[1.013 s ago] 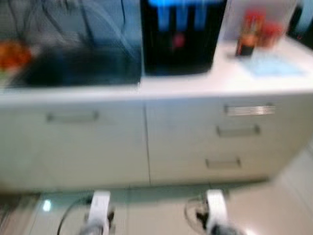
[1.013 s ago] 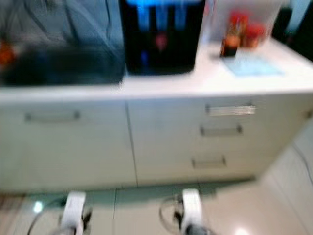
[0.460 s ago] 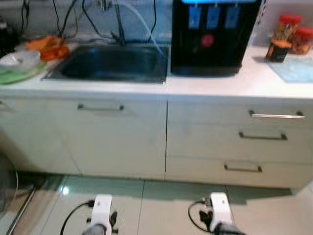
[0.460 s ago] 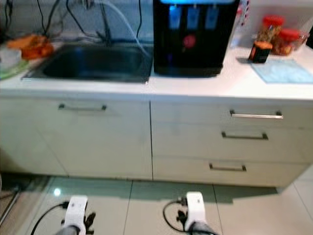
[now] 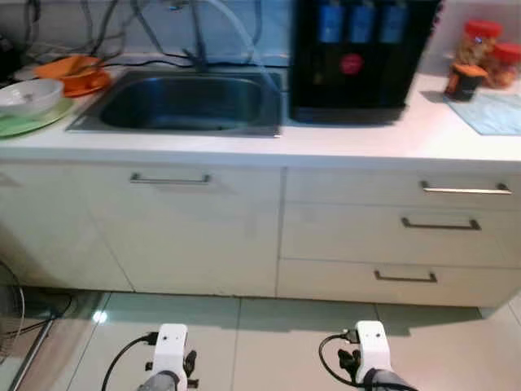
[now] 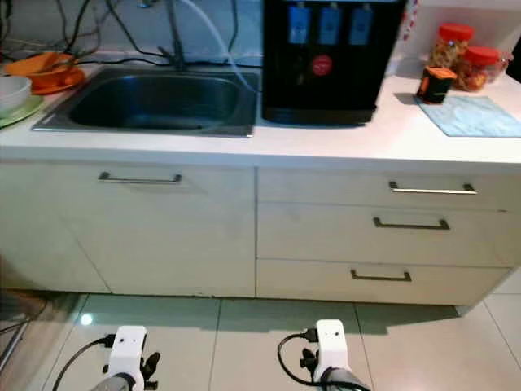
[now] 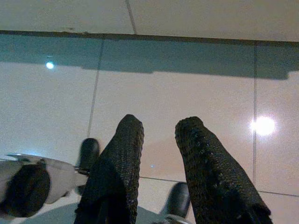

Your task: Kitchen organization

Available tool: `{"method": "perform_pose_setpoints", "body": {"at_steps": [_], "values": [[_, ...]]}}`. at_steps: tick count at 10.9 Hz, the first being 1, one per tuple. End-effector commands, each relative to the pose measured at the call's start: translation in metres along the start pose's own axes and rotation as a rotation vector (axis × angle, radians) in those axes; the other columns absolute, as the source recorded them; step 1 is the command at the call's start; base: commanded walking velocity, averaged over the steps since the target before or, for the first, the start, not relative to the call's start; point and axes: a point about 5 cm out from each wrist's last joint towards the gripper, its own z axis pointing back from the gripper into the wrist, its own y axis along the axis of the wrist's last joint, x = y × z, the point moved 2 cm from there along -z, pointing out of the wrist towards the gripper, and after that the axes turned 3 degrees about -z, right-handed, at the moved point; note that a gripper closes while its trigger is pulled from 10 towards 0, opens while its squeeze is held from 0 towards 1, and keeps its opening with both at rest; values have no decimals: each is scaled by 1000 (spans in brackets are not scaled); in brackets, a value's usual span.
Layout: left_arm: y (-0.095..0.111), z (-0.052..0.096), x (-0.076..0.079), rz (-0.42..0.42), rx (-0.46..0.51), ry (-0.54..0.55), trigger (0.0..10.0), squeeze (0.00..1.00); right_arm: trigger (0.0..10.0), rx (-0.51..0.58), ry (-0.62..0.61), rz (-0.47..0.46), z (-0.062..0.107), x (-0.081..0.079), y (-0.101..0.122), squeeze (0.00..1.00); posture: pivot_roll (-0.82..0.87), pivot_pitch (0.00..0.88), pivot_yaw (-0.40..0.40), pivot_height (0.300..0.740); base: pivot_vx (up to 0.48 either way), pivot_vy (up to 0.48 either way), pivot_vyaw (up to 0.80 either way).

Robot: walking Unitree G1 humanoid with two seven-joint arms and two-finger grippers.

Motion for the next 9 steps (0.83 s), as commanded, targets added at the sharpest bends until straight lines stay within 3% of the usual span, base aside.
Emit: {"method": "perform_pose_setpoints", "body": {"at_steps": [1, 3, 7, 9], "values": [[1, 0, -2, -1, -2, 8, 10000, 0, 10000, -8, 17, -2, -1, -4, 0, 0, 94, 0, 44, 740, 0, 330, 0], [0, 0, -2, -3, -3, 7, 10000, 0, 10000, -10, 19, -1, 0, -4, -1, 0, 94, 0, 43, 740, 0, 330, 0], [-1, 0, -3, -4, -4, 8, 10000, 0, 10000, -10, 26, 2, 0, -5, -2, 0, 98, 0, 43, 740, 0, 0, 0], [-1, 0, -3, 1, -3, 13, 10000, 0, 10000, -5, 24, -4, -1, -5, -1, 0, 99, 0, 41, 740, 0, 332, 0]]}}
